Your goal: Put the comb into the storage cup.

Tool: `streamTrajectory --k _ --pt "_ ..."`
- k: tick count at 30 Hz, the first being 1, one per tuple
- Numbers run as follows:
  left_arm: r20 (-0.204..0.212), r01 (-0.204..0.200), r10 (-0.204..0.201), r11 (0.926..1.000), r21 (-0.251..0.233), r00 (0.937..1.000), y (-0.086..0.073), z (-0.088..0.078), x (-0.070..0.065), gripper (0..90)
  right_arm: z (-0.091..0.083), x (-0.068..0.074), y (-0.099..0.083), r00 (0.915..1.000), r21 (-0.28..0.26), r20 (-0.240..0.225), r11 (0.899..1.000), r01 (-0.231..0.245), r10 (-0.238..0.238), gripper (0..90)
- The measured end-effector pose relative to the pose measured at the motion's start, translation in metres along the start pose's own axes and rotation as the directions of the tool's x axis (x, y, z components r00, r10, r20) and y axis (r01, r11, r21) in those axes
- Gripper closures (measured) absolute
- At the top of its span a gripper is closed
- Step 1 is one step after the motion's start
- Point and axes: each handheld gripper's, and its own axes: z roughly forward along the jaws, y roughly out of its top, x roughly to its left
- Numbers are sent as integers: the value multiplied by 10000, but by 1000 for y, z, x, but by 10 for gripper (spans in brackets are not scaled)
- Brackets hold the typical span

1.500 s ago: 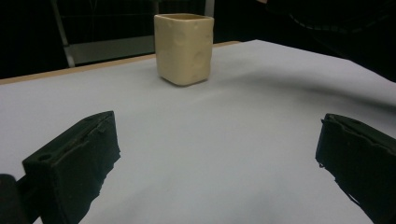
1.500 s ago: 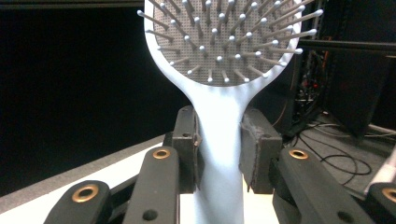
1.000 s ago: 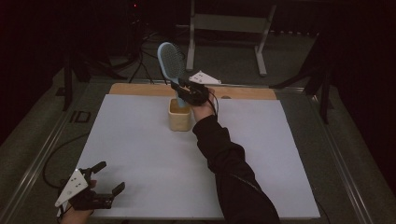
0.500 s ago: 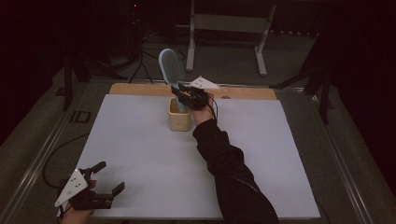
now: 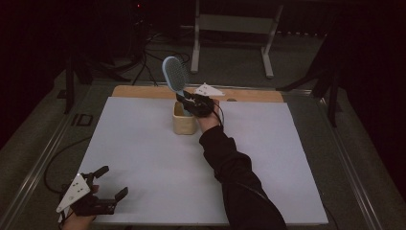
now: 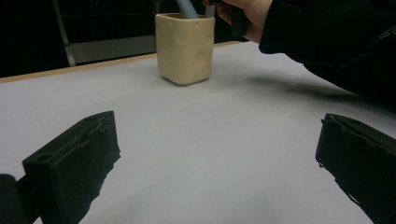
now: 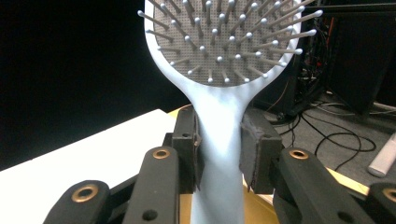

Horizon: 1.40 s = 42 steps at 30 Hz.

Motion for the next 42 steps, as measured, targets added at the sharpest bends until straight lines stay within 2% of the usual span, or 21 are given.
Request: streamTrajectory --k 10,16,17,18,19,20,21,22,23,25,32,34,42 --pt "-5 -28 28 10000 12 10000 0 0 0 0 -2 7 -7 9972 367 96 9966 742 -746 698" --pt "0 -23 23 10000 28 10000 0 0 0 0 -3 7 -7 9962 459 122 9953 852 -859 693" --pt "-6 -35 35 10000 27 10000 0 0 0 0 -3 8 -6 9945 560 287 9935 992 -1009 680" --pt "-11 -44 44 10000 33 10000 0 0 0 0 -4 8 -6 9943 567 285 9933 1010 -1027 651" --pt "-10 -42 42 10000 36 10000 0 0 0 0 -4 8 -6 9953 666 280 9936 910 -931 564" --pt "-7 -42 42 10000 41 10000 0 0 0 0 -5 8 -6 9955 722 265 9935 884 -905 439" --pt "-6 -45 45 10000 38 10000 0 0 0 0 -6 11 -7 9928 697 520 9921 1038 -1075 381" --pt "0 -52 52 10000 47 10000 0 0 0 0 -8 12 -7 9902 567 671 9913 1190 -1227 272" --pt "-6 -60 60 10000 55 10000 0 0 0 0 -9 11 -7 9905 549 497 9905 1258 -1285 143" --pt "-10 -66 66 10000 67 10000 0 1 0 0 -12 11 -6 9909 533 393 9905 1266 -1288 94" --pt "-32 -83 83 9999 79 10000 0 1 0 0 -15 9 -1 9917 784 -161 9886 1287 -1278 82" --pt "-27 -79 79 9999 79 10000 0 1 0 0 -16 9 -1 9919 812 -147 9886 1271 -1263 82" --pt "-47 -109 110 9999 83 9999 0 1 -1 0 -21 9 0 9921 1005 -569 9880 1170 -1117 82"
